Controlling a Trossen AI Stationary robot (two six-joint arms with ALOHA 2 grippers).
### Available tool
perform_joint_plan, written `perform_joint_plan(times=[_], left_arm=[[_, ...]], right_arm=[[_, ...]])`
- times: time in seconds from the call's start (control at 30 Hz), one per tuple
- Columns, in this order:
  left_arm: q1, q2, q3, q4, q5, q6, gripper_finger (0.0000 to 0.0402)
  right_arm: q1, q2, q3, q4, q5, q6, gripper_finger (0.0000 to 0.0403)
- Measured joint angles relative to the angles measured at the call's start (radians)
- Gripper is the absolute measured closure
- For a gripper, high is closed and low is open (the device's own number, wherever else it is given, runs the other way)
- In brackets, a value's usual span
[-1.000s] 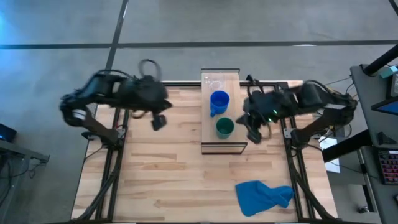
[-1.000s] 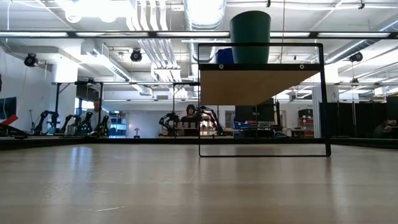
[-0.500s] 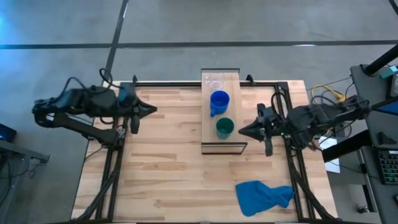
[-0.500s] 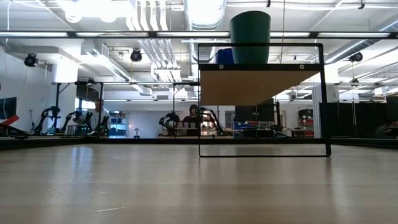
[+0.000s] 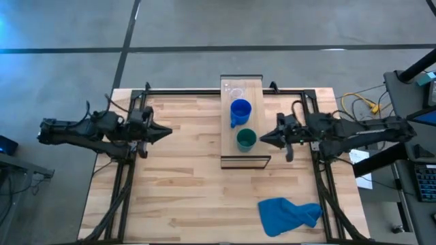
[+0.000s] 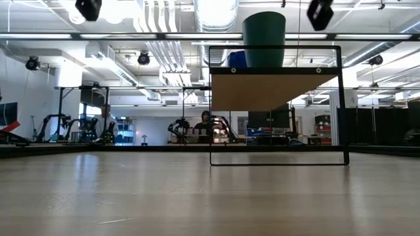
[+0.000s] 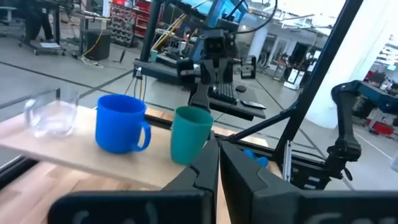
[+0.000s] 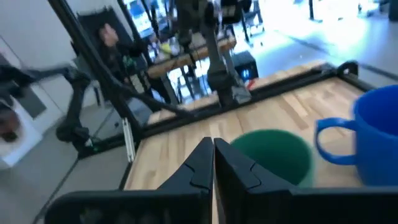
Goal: Stack small to large cups/mugs on shelf
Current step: Return to Home Position
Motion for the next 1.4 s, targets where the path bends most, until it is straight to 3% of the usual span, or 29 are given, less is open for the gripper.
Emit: perform_joint_plan(times=[0.23, 0.5, 0.87, 1.17, 1.4], left_arm=[[0.000, -0.269, -0.194, 0.011, -0.001, -0.010, 0.0400], [0.000, -0.502, -0.391, 0.145, -0.012, -0.024, 0.0400], [0.000, -0.491, -0.514, 0.232, -0.025, -0.018, 0.0400], [0.001, -0.507, -0.673, 0.530, 0.000, 0.024, 0.0400], [0.001, -0.506, -0.700, 0.478, 0.001, 0.025, 0.0400]], right_arm=[[0.028, -0.221, -0.174, 0.046, -0.003, -0.001, 0.0394], [0.028, -0.378, -0.408, 0.287, 0.005, -0.016, 0.0394], [0.028, -0.561, -0.683, 0.551, 0.005, 0.041, 0.0394], [0.028, -0.637, -0.683, 0.526, 0.022, 0.015, 0.0394], [0.028, -0.637, -0.683, 0.491, 0.022, 0.004, 0.0394]])
